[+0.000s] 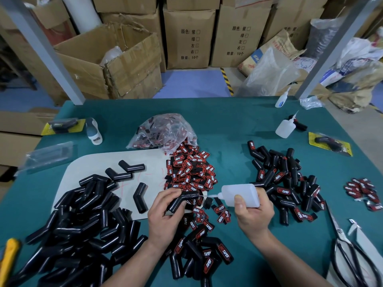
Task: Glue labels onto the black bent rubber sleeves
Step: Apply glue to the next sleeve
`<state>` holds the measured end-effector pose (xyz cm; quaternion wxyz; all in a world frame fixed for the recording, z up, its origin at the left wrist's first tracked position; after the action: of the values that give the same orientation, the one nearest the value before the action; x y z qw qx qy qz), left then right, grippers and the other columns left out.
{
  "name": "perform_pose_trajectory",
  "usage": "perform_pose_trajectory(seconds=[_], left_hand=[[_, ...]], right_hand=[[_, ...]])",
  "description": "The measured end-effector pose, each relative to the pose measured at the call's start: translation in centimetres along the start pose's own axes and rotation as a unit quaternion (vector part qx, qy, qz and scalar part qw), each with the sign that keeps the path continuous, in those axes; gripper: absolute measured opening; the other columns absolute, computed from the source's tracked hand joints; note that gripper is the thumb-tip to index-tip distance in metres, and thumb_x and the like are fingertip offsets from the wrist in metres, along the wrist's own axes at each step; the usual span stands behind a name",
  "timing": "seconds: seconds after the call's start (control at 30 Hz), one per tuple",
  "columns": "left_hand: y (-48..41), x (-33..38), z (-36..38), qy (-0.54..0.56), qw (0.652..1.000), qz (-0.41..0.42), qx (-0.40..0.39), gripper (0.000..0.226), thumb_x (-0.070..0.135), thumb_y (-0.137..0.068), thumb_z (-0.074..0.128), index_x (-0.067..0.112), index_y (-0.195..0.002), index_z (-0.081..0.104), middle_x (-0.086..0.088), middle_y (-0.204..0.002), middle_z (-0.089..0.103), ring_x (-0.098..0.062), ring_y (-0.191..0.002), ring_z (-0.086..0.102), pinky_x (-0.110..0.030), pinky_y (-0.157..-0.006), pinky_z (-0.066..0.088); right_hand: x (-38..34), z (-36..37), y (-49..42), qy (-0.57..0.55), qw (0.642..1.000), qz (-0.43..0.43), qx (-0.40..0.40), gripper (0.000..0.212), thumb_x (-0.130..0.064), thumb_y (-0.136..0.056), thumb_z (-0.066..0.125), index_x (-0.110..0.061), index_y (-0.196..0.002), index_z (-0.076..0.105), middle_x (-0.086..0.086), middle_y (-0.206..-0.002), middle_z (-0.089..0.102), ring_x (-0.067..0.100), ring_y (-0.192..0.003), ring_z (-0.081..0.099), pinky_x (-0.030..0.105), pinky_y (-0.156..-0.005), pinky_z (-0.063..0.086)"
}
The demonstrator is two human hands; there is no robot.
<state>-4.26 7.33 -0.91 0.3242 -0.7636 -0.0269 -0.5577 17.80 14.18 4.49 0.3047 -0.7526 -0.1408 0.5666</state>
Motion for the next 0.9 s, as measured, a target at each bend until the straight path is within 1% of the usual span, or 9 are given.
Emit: perform_pose_trajectory(seconds=[0.07, 0.13, 0.17, 0.27, 0.33, 0.5, 0.6, 0.7, 0.9], left_hand=[[0.02, -0.14, 0.02, 0.001, 1.0, -0.002, 0.002, 0.032, 0.002, -0.081, 0.077, 0.009, -0.112, 0.072, 0.006, -0.116, 0.07, -0.01, -0.111, 0.067, -0.02, -0.101, 0.049], [0.08, -0.23, 0.0, 0.004, 1.0, -0.002, 0.001, 0.032, 0.002, -0.081, 0.076, 0.01, -0.112, 0.072, 0.008, -0.117, 0.069, -0.01, -0.111, 0.067, -0.019, -0.101, 0.049], [0.11, -0.25, 0.03, 0.006, 1.0, -0.001, 0.001, 0.032, 0.002, -0.082, 0.076, 0.01, -0.112, 0.072, 0.01, -0.118, 0.069, -0.01, -0.111, 0.068, -0.019, -0.1, 0.049], [0.16, -0.34, 0.1, 0.011, 1.0, 0.001, -0.001, 0.032, -0.001, -0.082, 0.076, 0.01, -0.112, 0.072, 0.01, -0.119, 0.068, -0.011, -0.11, 0.068, -0.015, -0.095, 0.05], [0.14, -0.35, 0.09, 0.015, 1.0, -0.002, -0.001, 0.032, 0.0, -0.082, 0.076, 0.01, -0.113, 0.072, 0.011, -0.12, 0.068, -0.01, -0.111, 0.068, -0.013, -0.092, 0.051], [0.12, -0.23, -0.03, 0.015, 1.0, -0.005, -0.002, 0.031, 0.007, -0.084, 0.075, 0.013, -0.114, 0.072, 0.013, -0.121, 0.068, -0.011, -0.112, 0.068, -0.022, -0.098, 0.052], [0.18, -0.2, 0.01, 0.016, 1.0, -0.006, -0.004, 0.032, 0.005, -0.084, 0.076, 0.013, -0.114, 0.072, 0.012, -0.12, 0.068, -0.012, -0.112, 0.068, -0.021, -0.101, 0.05], [0.13, -0.21, 0.01, 0.012, 1.0, -0.004, -0.001, 0.031, 0.004, -0.083, 0.076, 0.011, -0.113, 0.072, 0.011, -0.119, 0.069, -0.012, -0.112, 0.068, -0.021, -0.102, 0.049], [0.09, -0.15, -0.02, 0.011, 1.0, -0.01, -0.003, 0.032, 0.003, -0.082, 0.076, 0.011, -0.113, 0.072, 0.011, -0.12, 0.069, -0.011, -0.112, 0.067, -0.02, -0.101, 0.049]], right_hand=[[0.16, -0.11, 0.01, 0.006, 1.0, 0.003, 0.004, 0.07, -0.058, -0.094, 0.055, 0.01, -0.076, 0.059, -0.009, -0.068, 0.052, -0.016, -0.068, 0.056, 0.0, -0.056, 0.037], [0.26, -0.31, -0.06, 0.01, 1.0, 0.01, 0.014, 0.072, -0.06, -0.093, 0.055, 0.009, -0.075, 0.058, -0.008, -0.065, 0.051, -0.008, -0.062, 0.054, 0.0, -0.055, 0.036], [0.28, -0.39, -0.15, 0.01, 1.0, 0.015, 0.019, 0.072, -0.061, -0.093, 0.055, 0.008, -0.074, 0.058, -0.009, -0.064, 0.049, -0.007, -0.061, 0.053, 0.0, -0.055, 0.036], [0.31, -0.43, -0.29, 0.003, 0.999, 0.025, 0.026, 0.07, -0.063, -0.091, 0.055, 0.005, -0.074, 0.057, -0.016, -0.066, 0.048, -0.018, -0.064, 0.053, -0.001, -0.055, 0.035], [0.49, -0.3, -0.08, -0.002, 0.999, 0.027, 0.018, 0.068, -0.062, -0.091, 0.056, 0.004, -0.076, 0.057, -0.013, -0.065, 0.049, -0.018, -0.065, 0.054, 0.0, -0.054, 0.036], [0.84, -0.26, 0.23, -0.002, 0.999, 0.029, 0.012, 0.066, -0.061, -0.092, 0.057, 0.004, -0.077, 0.058, -0.005, -0.062, 0.05, -0.016, -0.064, 0.055, 0.003, -0.051, 0.037], [0.8, -0.27, 0.22, 0.003, 1.0, 0.029, 0.012, 0.067, -0.061, -0.092, 0.056, 0.005, -0.077, 0.058, -0.005, -0.062, 0.05, -0.016, -0.065, 0.055, 0.003, -0.051, 0.037], [0.62, -0.19, 0.27, -0.003, 1.0, 0.024, 0.005, 0.066, -0.06, -0.092, 0.056, 0.005, -0.078, 0.059, -0.011, -0.066, 0.051, -0.017, -0.066, 0.056, 0.003, -0.052, 0.039], [0.35, -0.17, 0.22, -0.002, 1.0, 0.013, 0.001, 0.067, -0.058, -0.094, 0.056, 0.007, -0.077, 0.059, -0.006, -0.064, 0.052, -0.018, -0.068, 0.056, 0.003, -0.051, 0.038]])
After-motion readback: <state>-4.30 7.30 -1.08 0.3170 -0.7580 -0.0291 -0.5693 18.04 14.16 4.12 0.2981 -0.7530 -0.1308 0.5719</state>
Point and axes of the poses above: each hand's wrist, its own y-axis away from the middle knuckle, its own z-axis out of the palm, x = y × z, the point moved 3 cm from there along -y, towards the middle knuckle
